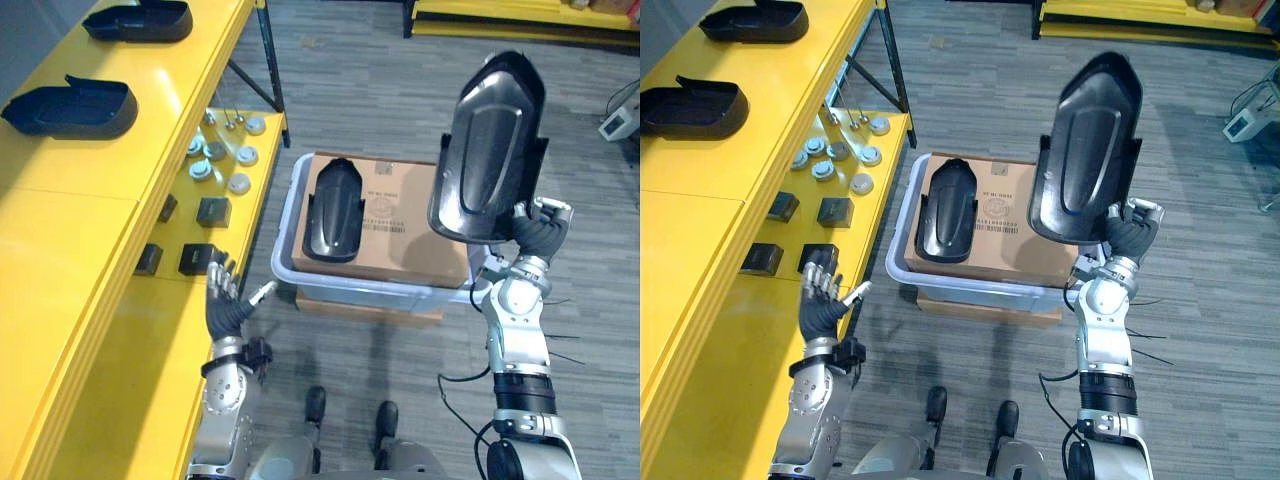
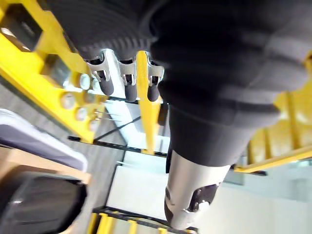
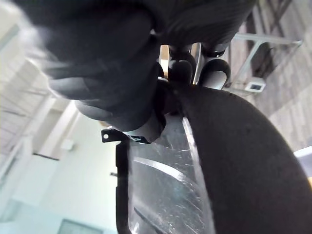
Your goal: Walk over and take plastic housings, then place them on the shelf
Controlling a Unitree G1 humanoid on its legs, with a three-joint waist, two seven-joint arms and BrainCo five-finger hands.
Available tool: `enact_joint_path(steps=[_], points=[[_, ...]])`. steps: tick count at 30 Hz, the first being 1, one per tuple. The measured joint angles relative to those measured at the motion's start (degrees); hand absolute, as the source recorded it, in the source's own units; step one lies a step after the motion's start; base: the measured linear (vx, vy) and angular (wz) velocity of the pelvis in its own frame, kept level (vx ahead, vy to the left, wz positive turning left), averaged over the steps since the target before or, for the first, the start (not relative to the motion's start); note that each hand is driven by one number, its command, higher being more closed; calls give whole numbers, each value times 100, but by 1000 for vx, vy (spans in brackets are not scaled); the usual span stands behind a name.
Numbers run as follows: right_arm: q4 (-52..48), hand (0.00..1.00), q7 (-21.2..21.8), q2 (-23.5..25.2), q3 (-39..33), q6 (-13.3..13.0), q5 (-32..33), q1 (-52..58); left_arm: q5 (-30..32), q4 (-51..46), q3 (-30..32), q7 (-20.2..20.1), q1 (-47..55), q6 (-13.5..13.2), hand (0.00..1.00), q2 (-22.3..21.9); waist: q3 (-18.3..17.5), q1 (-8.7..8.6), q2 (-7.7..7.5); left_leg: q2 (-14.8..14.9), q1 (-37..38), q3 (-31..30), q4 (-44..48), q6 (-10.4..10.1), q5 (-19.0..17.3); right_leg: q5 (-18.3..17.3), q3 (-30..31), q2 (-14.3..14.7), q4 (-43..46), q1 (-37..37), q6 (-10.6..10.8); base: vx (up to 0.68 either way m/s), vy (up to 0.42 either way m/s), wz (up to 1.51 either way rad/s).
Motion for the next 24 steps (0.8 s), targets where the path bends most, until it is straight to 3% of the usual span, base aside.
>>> enact_joint_path(steps=[11, 20, 21, 24], points=[[-609, 100, 712, 624, 1743, -184, -14, 22, 285, 156, -649, 264, -902, 279, 0, 6, -271, -1, -137, 16, 140, 138, -28, -39, -26, 8, 101, 0, 1, 96, -7, -14, -1, -4], [-707, 100, 1004, 429, 2300, -198, -66, 317, 239, 711, -754, 472, -1307, 488, 0, 160, -564, -94, -169, 58, 142, 228, -30, -74, -52, 19, 173, 41, -53, 85, -20, 0, -8, -4], [-707, 100, 1048, 361, 2348, -198, -65, 380, 201, 756, -752, 472, -1311, 489, 100, 199, -598, -131, -169, 61, 140, 229, -30, -74, -52, 31, 181, 51, -70, 87, -36, 20, -22, -8], [-643, 100, 1156, 221, 2389, -206, -52, 583, 191, 886, -750, 463, -1331, 549, 100, 257, -659, -138, -166, 66, 142, 260, -30, -72, -51, 92, 237, 90, -128, 91, -74, 26, -19, -10]])
